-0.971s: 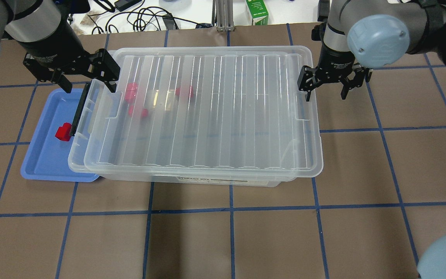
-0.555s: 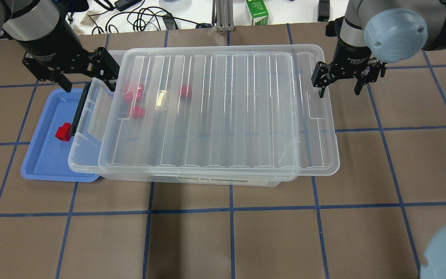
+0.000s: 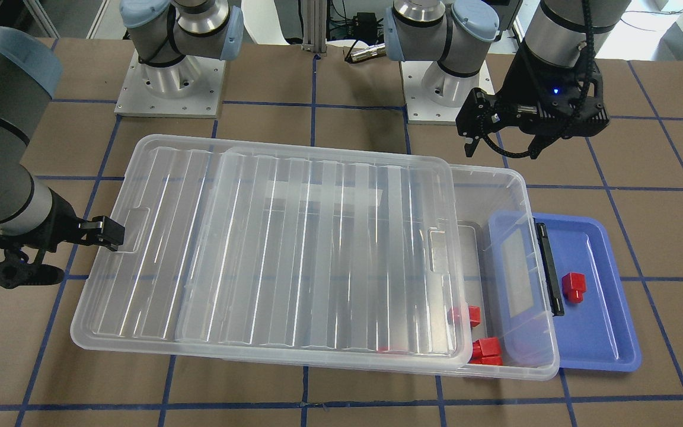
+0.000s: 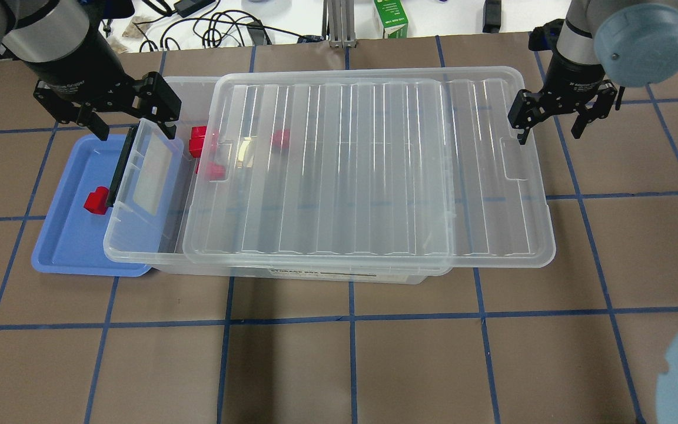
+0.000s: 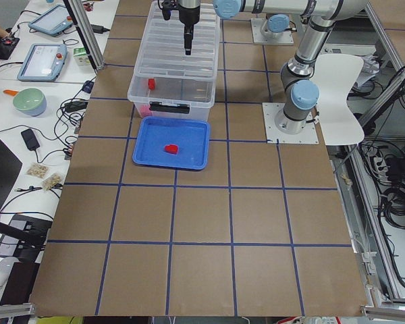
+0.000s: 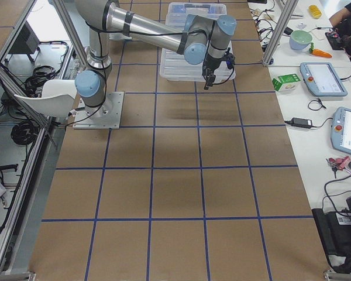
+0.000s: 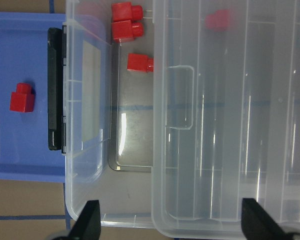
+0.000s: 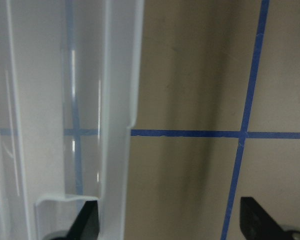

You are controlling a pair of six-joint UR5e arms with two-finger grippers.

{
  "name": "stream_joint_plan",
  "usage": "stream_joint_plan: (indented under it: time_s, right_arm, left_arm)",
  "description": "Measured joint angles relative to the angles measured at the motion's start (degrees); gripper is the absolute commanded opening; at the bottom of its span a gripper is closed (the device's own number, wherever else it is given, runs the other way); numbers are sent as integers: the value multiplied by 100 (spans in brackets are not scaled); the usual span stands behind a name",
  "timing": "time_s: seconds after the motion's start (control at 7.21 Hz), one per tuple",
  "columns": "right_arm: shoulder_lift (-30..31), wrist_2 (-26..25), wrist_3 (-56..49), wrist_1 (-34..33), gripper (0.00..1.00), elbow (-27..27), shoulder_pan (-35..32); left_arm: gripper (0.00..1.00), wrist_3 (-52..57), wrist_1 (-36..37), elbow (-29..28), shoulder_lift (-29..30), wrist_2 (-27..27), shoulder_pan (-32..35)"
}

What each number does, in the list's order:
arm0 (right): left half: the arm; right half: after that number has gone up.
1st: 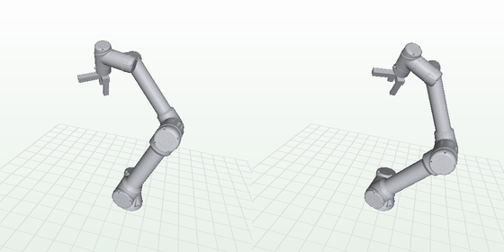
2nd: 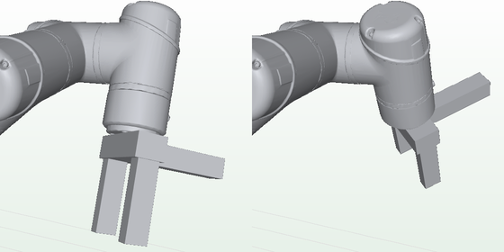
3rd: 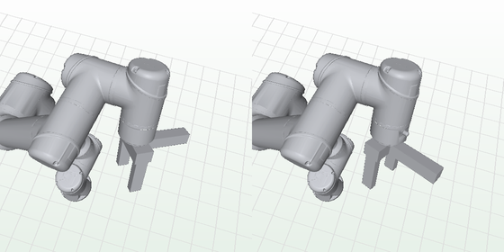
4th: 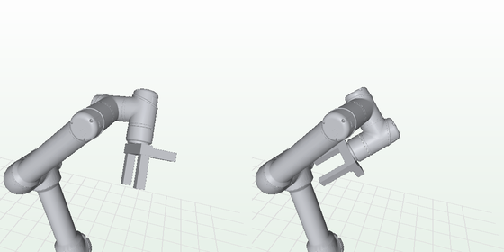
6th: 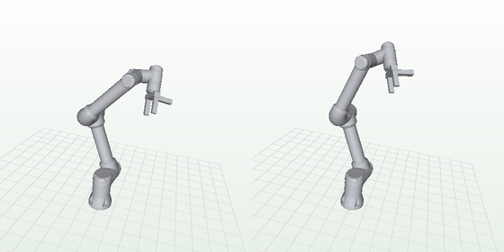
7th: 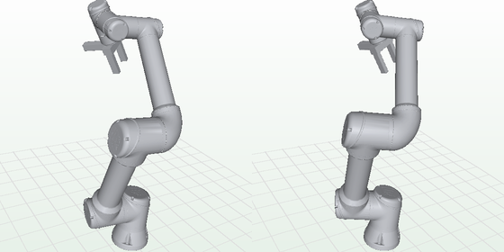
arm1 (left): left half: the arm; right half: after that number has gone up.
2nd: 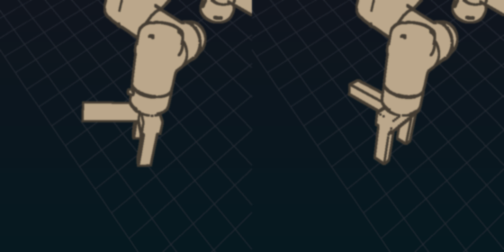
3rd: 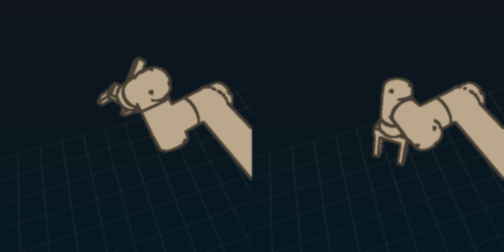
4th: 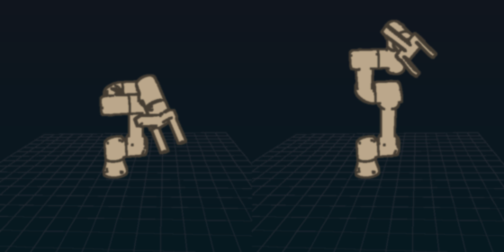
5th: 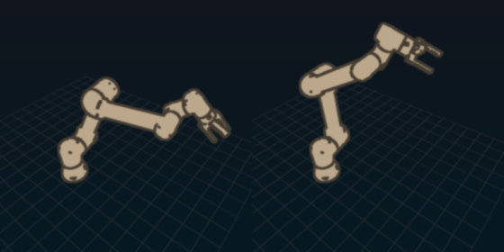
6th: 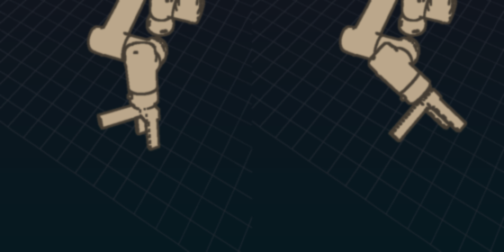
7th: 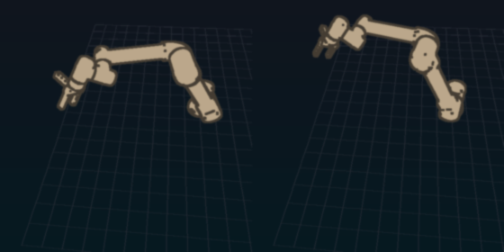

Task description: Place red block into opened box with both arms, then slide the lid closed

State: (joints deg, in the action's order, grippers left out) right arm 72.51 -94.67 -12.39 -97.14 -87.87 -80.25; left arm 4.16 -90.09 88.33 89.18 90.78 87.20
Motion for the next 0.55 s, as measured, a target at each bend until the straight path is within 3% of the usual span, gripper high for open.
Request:
stream_joint_plan:
  time_s: [0.28, 0.55]
  right_arm:
    - [0, -73, -414, -6, 100, 5, 203]
    - [0, -125, -681, -9, 100, 9, 387]
  left_arm:
    - [100, 102, -9, -15, -19, 1, -74]
    - [100, 928, -37, 8, -1, -61, -716]
